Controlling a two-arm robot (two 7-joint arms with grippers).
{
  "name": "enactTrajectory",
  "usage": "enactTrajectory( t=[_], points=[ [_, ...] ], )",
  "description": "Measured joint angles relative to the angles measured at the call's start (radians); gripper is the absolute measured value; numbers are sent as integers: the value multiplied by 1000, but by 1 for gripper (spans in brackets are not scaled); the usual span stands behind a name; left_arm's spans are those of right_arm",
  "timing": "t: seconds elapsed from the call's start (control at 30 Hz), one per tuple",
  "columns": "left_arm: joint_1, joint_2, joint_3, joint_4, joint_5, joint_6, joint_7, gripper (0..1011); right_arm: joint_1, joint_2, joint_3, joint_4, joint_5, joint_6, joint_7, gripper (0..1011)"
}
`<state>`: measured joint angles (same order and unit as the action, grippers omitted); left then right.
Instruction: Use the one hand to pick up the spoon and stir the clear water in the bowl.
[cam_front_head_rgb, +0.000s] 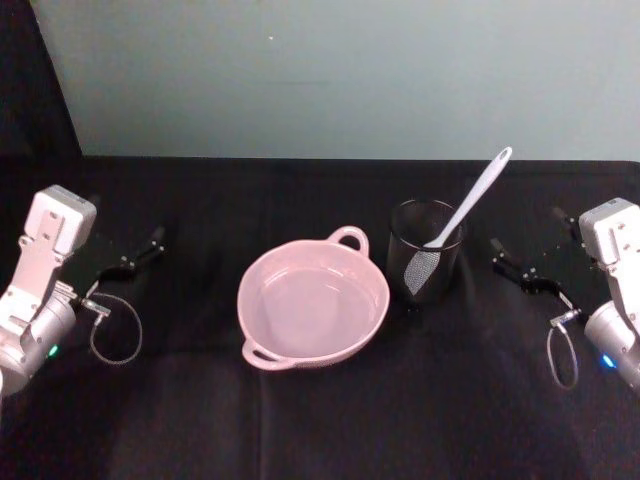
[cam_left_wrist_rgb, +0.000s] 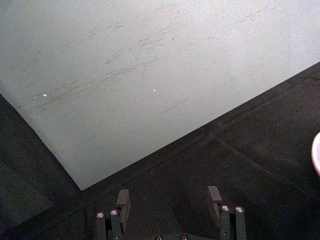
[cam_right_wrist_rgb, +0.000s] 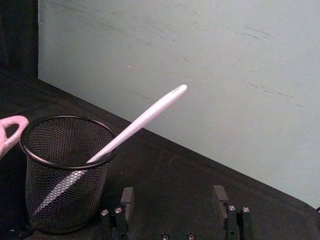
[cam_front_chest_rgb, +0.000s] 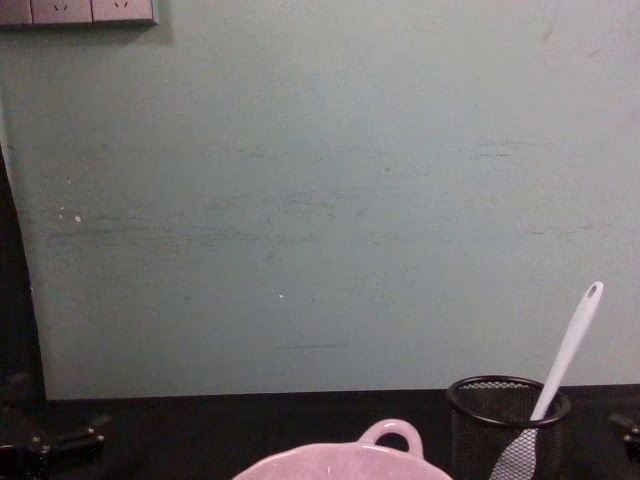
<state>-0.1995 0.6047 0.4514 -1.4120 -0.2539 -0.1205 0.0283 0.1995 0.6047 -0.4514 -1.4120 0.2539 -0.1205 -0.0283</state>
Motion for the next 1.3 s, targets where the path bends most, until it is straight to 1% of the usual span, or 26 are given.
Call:
enactTrajectory(
  t=[1.23,1.3],
  points=[
    [0,0,0,0,0,0,0,1011,0,0,0,0,0,0,0,1004],
    [0,0,0,0,0,0,0,1011,-2,1,2,-4,-6,0,1,1004]
  ],
)
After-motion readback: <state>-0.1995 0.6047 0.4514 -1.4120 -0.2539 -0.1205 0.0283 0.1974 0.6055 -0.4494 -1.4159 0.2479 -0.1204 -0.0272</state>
